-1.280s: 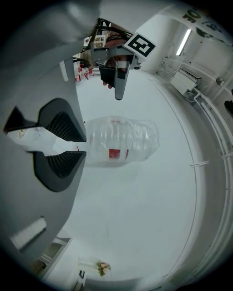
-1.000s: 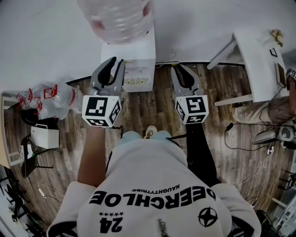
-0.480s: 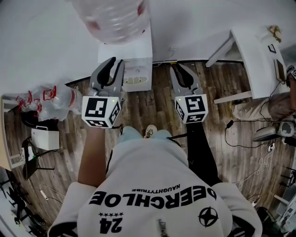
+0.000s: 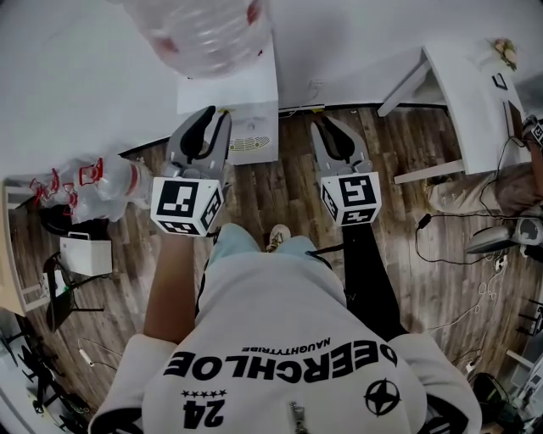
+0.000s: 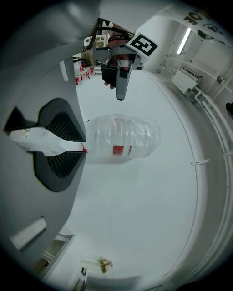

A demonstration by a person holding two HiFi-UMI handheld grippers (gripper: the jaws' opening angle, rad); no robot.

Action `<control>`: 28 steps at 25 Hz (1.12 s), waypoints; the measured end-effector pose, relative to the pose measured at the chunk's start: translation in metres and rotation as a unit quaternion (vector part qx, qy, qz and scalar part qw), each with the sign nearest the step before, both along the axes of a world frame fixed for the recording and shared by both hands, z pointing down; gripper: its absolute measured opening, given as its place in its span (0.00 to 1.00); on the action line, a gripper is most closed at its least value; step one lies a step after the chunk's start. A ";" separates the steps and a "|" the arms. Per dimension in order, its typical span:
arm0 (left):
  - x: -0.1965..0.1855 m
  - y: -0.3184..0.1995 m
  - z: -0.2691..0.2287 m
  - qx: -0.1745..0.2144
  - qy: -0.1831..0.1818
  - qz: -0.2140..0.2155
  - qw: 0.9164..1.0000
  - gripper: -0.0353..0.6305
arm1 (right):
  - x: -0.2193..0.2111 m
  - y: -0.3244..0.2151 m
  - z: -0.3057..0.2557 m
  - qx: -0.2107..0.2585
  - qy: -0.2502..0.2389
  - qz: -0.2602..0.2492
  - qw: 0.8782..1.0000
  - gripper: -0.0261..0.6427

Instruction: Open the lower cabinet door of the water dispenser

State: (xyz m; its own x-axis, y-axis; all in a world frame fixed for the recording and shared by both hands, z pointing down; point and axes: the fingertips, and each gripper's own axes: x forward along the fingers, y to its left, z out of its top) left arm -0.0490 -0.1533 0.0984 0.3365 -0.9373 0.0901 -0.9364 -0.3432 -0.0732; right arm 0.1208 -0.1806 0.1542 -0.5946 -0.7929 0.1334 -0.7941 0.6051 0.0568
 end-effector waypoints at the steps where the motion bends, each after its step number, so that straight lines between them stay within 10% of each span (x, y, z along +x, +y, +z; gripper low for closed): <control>1: 0.000 0.000 0.000 -0.001 0.001 0.001 1.000 0.20 | -0.001 0.000 0.000 -0.001 0.000 0.000 1.000 0.11; 28: -0.006 -0.061 0.038 -0.021 0.002 0.145 0.989 0.20 | -0.064 -0.040 0.042 -0.056 0.067 0.049 0.995 0.11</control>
State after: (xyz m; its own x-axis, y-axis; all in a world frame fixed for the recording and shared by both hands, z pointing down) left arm -0.0550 -0.2141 0.1360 0.5919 -0.7962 0.1250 -0.7979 -0.6008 -0.0490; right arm 0.0568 -0.2204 0.1964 -0.4865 -0.8214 0.2977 -0.8393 0.5341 0.1019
